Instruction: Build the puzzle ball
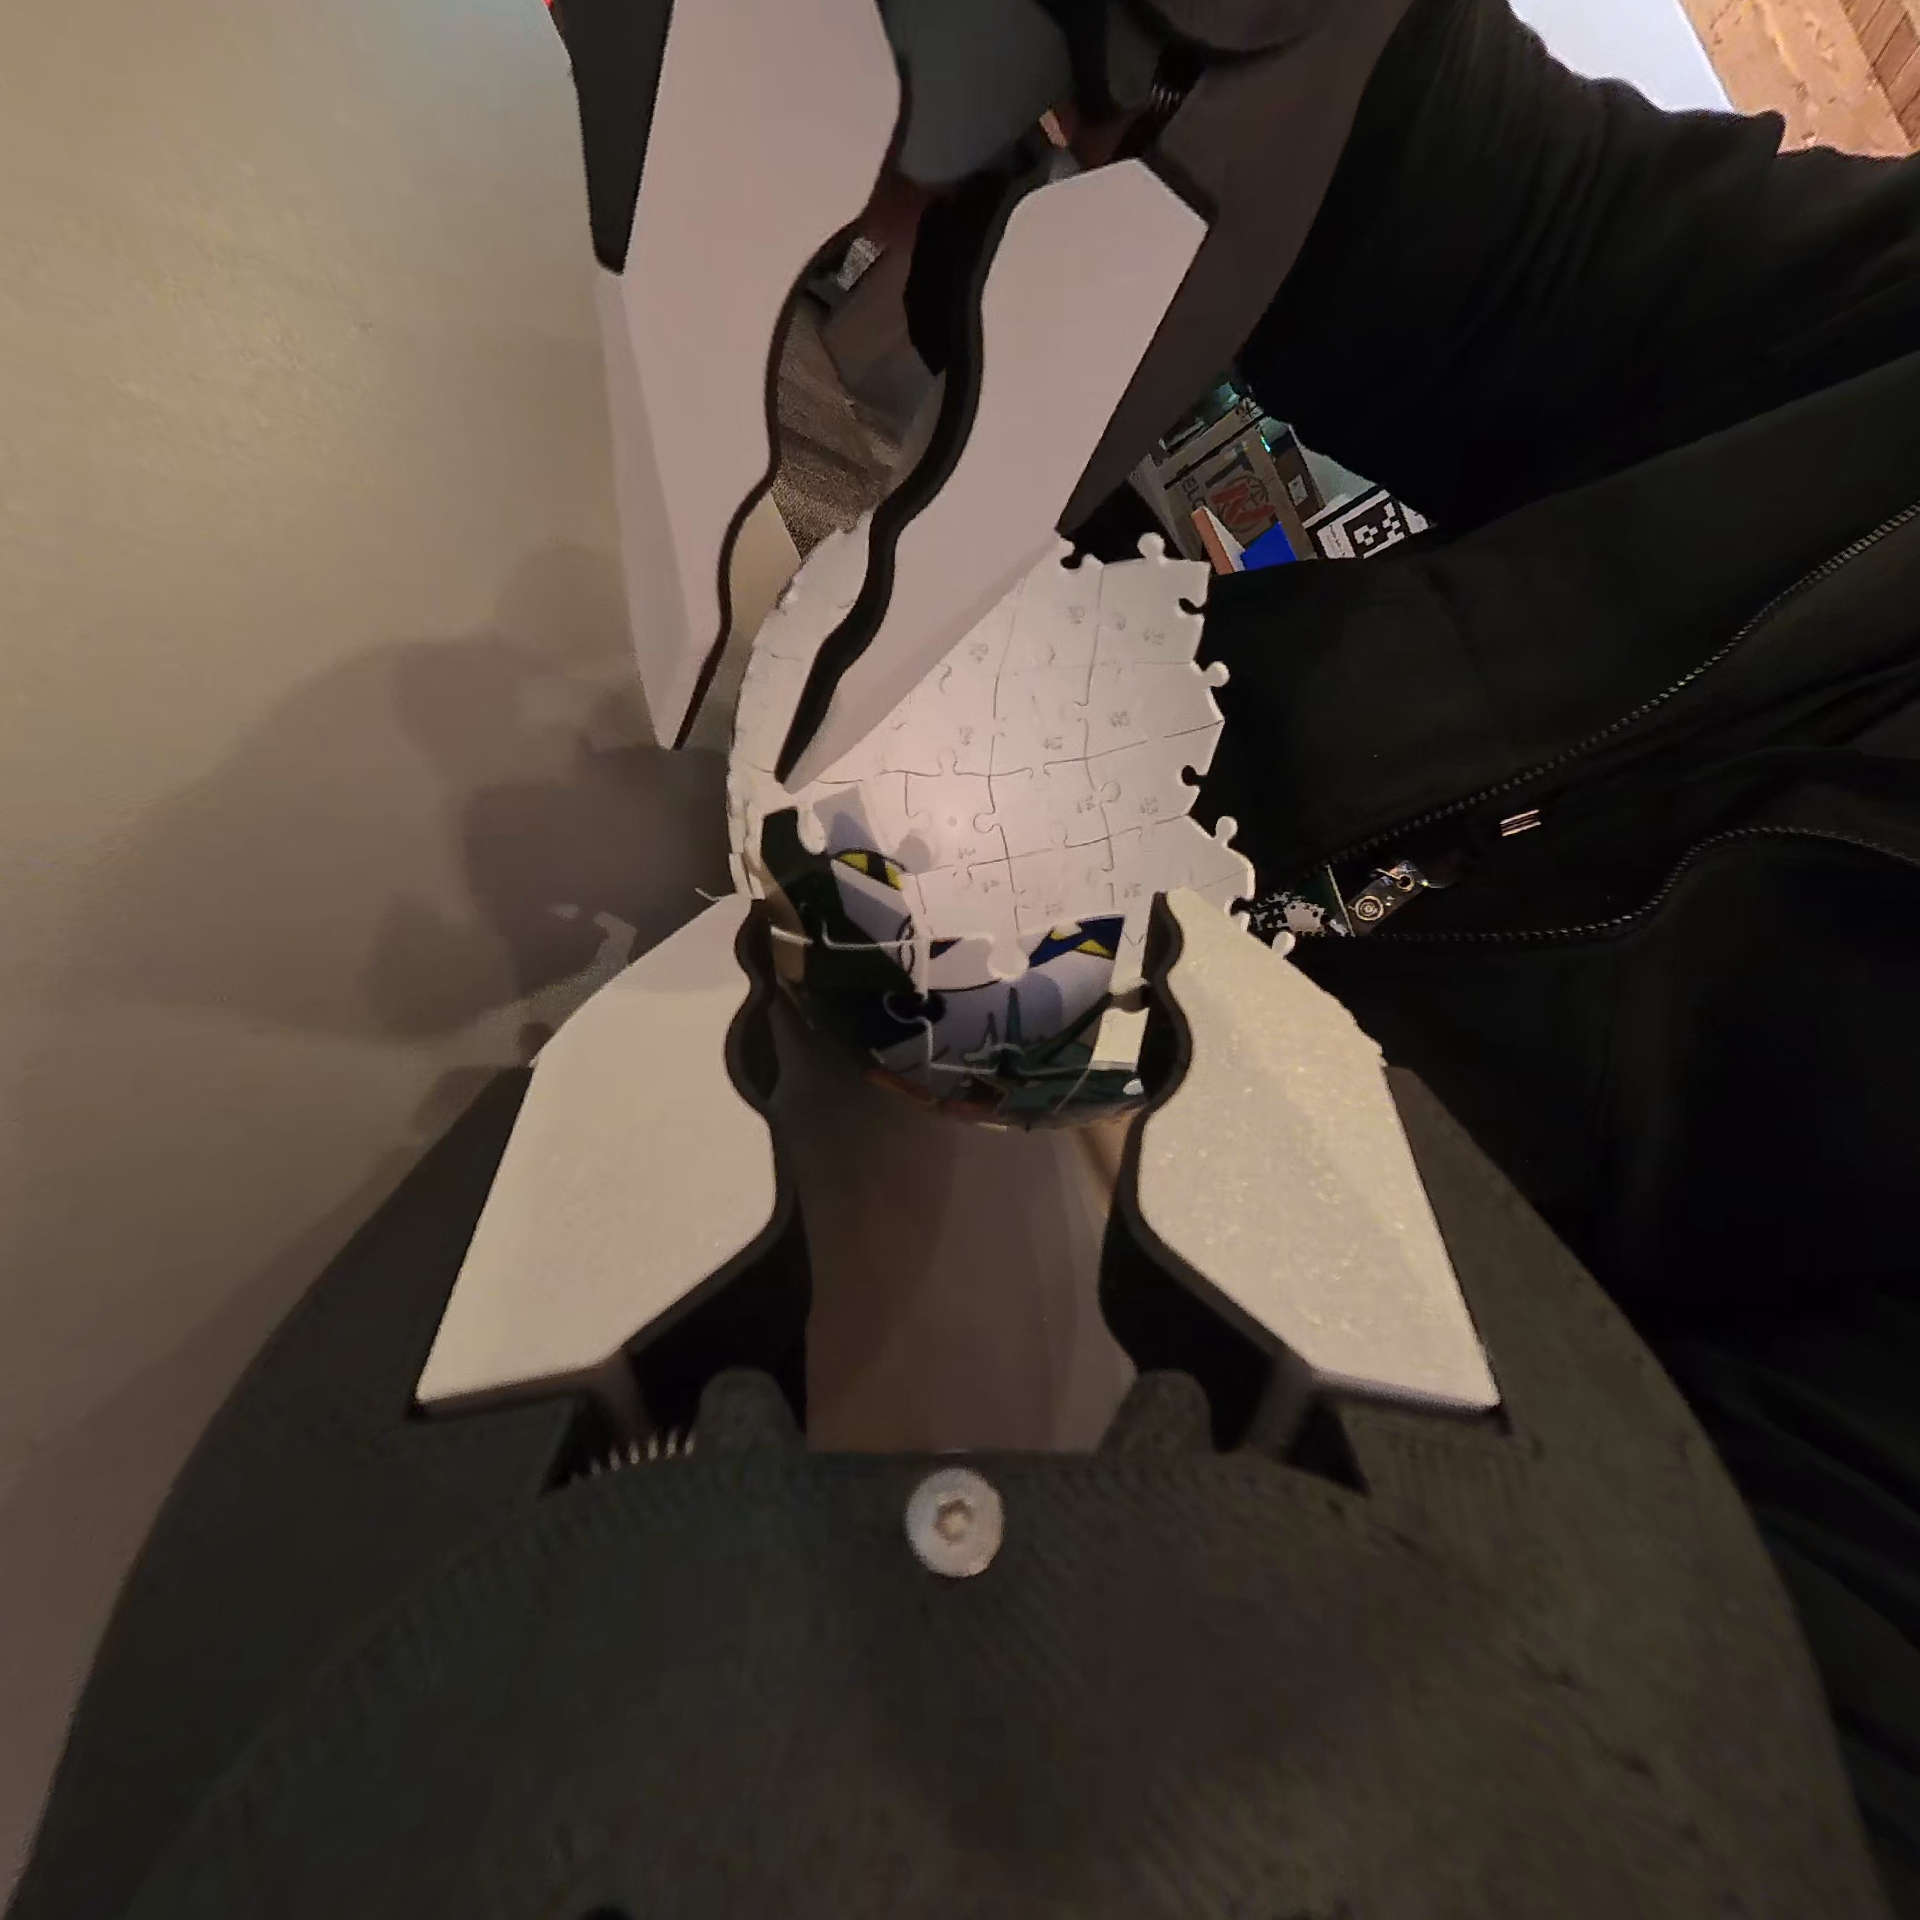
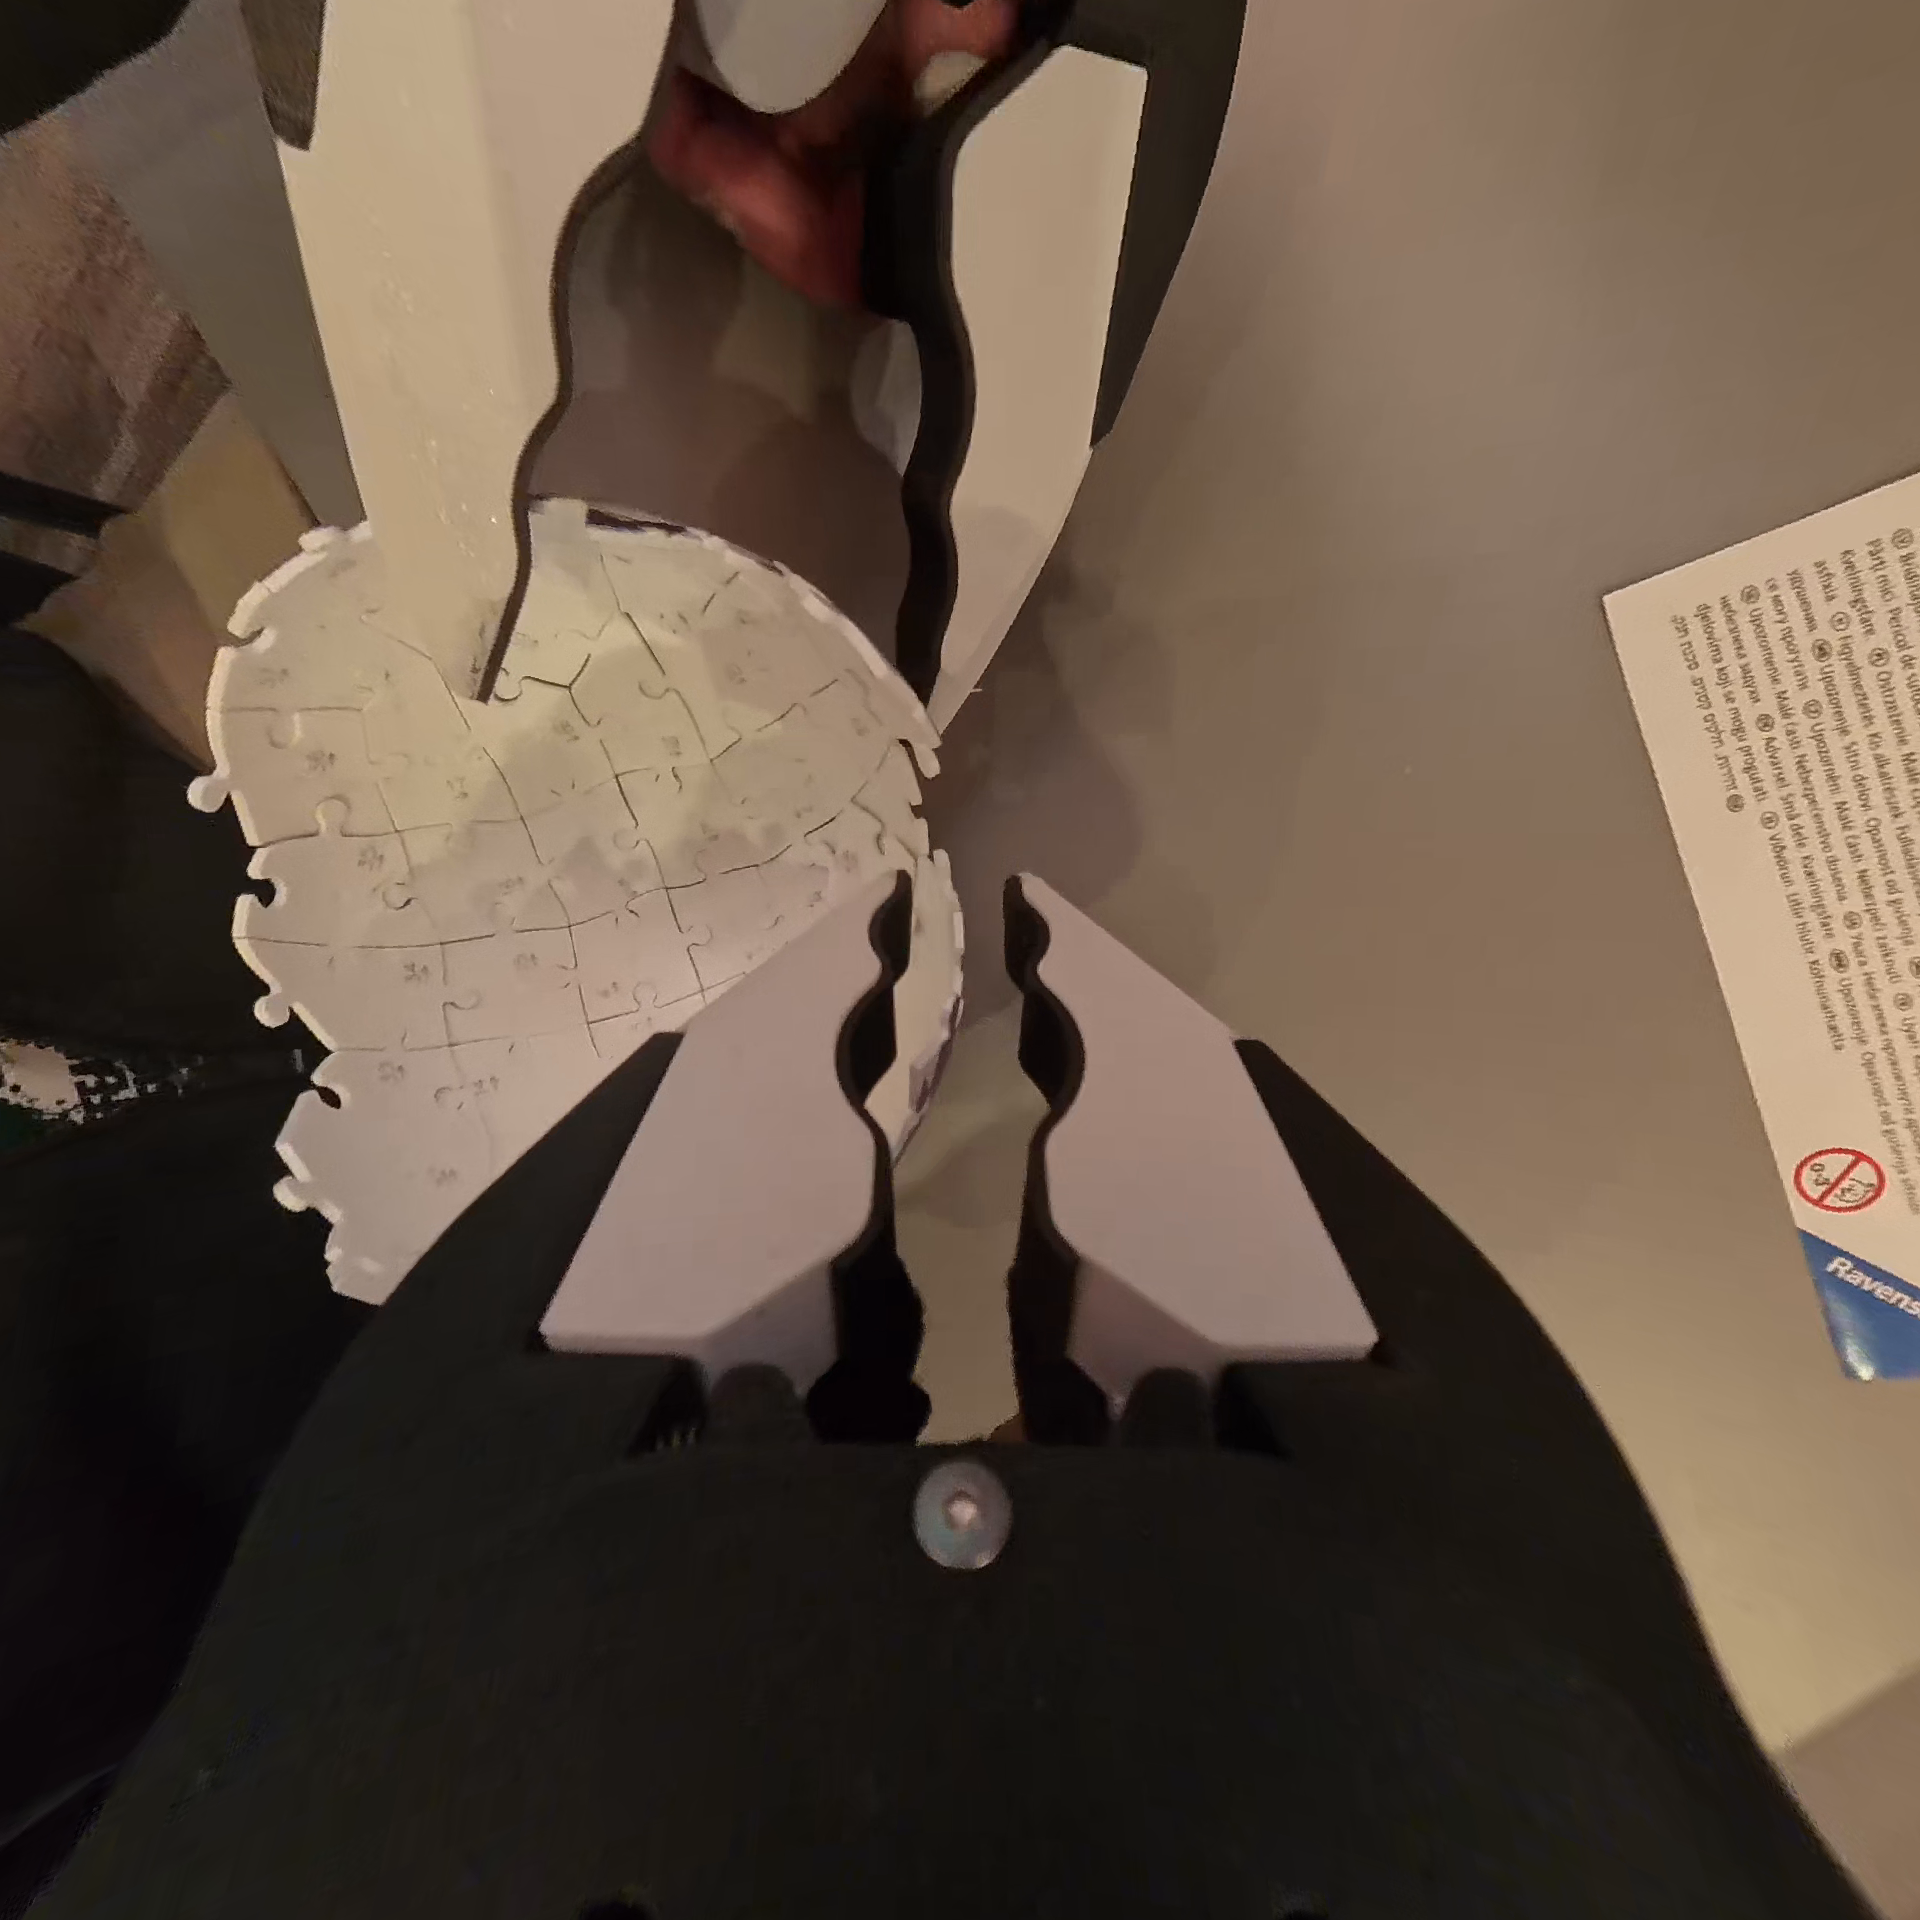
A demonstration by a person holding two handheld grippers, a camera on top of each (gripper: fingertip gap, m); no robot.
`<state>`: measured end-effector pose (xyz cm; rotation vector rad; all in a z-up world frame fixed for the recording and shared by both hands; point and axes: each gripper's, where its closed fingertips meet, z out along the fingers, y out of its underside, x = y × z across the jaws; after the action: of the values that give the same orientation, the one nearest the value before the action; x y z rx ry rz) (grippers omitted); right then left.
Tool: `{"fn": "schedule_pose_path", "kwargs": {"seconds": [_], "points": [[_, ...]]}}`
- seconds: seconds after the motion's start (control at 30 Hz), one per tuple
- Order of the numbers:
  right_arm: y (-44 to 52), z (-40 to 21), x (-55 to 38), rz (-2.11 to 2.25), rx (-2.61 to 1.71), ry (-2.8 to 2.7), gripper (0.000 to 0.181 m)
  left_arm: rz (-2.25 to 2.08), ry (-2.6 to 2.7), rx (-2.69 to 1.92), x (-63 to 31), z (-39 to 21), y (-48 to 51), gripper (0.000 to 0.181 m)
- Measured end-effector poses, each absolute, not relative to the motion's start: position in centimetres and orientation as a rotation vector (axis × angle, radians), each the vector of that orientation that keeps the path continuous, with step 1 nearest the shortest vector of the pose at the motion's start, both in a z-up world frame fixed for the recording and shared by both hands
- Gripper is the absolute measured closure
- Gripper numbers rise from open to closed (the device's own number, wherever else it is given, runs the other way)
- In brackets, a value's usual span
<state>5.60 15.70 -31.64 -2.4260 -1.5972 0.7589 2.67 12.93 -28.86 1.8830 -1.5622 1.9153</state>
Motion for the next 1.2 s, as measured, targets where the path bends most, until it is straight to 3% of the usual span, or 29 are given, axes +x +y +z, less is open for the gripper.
{"fn": "schedule_pose_path", "kwargs": {"seconds": [0.67, 1.2], "points": [[16.2, -30.8, 3.2, 0.703, -2.258, -1.736, 0.167, 1.922, -1.559, 1.89, 2.5, -28.5, 13.0, 0.114], [15.0, -31.4, 3.8, 0.81, -2.309, -1.75, 0.163, 1.889, -1.527, 2.192, 1.2, -27.0, 15.0, 0.106]]}}
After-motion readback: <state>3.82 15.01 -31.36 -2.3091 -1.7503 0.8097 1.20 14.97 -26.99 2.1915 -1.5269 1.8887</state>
